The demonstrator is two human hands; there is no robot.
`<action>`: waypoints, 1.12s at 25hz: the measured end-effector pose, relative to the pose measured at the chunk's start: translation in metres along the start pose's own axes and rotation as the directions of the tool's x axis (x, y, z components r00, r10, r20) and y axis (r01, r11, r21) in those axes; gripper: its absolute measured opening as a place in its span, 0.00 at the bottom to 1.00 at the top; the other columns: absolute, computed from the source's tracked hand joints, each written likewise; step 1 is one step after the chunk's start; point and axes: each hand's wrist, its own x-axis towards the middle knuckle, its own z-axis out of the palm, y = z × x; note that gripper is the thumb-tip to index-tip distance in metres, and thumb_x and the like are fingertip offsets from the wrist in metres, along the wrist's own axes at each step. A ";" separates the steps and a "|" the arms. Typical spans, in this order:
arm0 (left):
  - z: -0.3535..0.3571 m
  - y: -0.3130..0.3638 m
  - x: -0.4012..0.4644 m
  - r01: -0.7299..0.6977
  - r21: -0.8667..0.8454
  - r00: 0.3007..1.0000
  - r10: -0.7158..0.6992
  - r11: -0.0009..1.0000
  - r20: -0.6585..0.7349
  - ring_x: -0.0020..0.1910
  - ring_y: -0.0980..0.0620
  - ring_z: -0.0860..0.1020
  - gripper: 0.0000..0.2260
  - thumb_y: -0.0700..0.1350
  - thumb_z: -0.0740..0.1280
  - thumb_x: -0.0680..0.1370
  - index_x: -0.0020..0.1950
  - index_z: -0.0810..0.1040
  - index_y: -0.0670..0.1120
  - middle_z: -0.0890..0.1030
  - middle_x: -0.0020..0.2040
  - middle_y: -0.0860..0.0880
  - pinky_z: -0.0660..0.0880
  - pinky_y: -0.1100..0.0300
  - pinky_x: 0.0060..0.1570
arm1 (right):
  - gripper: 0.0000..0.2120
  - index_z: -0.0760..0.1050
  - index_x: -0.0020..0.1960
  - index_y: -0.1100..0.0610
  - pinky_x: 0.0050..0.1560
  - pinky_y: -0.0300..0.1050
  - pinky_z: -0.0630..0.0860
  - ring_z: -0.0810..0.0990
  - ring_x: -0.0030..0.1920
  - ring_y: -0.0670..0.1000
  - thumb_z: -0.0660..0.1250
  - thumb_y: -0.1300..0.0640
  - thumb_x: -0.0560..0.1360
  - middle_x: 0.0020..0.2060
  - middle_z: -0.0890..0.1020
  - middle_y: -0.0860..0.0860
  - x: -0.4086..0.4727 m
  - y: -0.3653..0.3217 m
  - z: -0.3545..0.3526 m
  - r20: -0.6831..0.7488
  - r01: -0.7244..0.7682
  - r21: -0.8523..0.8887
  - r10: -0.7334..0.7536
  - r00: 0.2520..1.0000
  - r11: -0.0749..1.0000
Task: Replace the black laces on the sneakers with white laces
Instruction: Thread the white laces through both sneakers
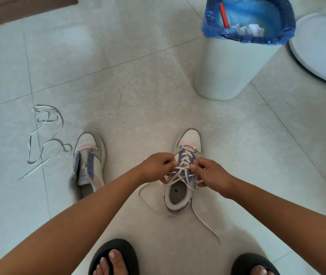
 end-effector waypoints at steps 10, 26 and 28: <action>0.020 -0.013 -0.033 0.156 0.108 0.972 -0.133 0.982 -0.192 0.37 0.55 0.75 0.15 0.63 0.58 0.76 0.45 0.67 0.52 0.76 0.41 0.53 0.72 0.58 0.35 | 0.24 0.58 0.59 0.47 0.33 0.36 0.72 0.80 0.34 0.44 0.67 0.40 0.73 0.40 0.78 0.50 -0.007 0.008 -0.005 0.093 0.058 -0.290 -0.032 0.995 0.955; 0.028 0.016 -0.066 0.008 -0.140 0.977 -0.037 0.990 -0.212 0.31 0.56 0.77 0.12 0.47 0.58 0.81 0.41 0.75 0.47 0.78 0.30 0.53 0.75 0.59 0.39 | 0.16 0.79 0.34 0.54 0.39 0.33 0.72 0.76 0.30 0.45 0.61 0.53 0.79 0.27 0.80 0.52 -0.047 -0.009 -0.010 0.108 0.030 0.005 -0.030 0.994 1.000; 0.034 0.023 -0.077 -0.037 0.006 0.999 0.037 0.999 -0.028 0.32 0.56 0.78 0.10 0.47 0.57 0.81 0.43 0.74 0.46 0.79 0.33 0.52 0.75 0.60 0.39 | 0.17 0.79 0.40 0.58 0.40 0.40 0.74 0.76 0.31 0.49 0.59 0.51 0.80 0.30 0.79 0.55 -0.050 -0.011 -0.001 0.252 -0.159 0.200 0.106 0.962 0.967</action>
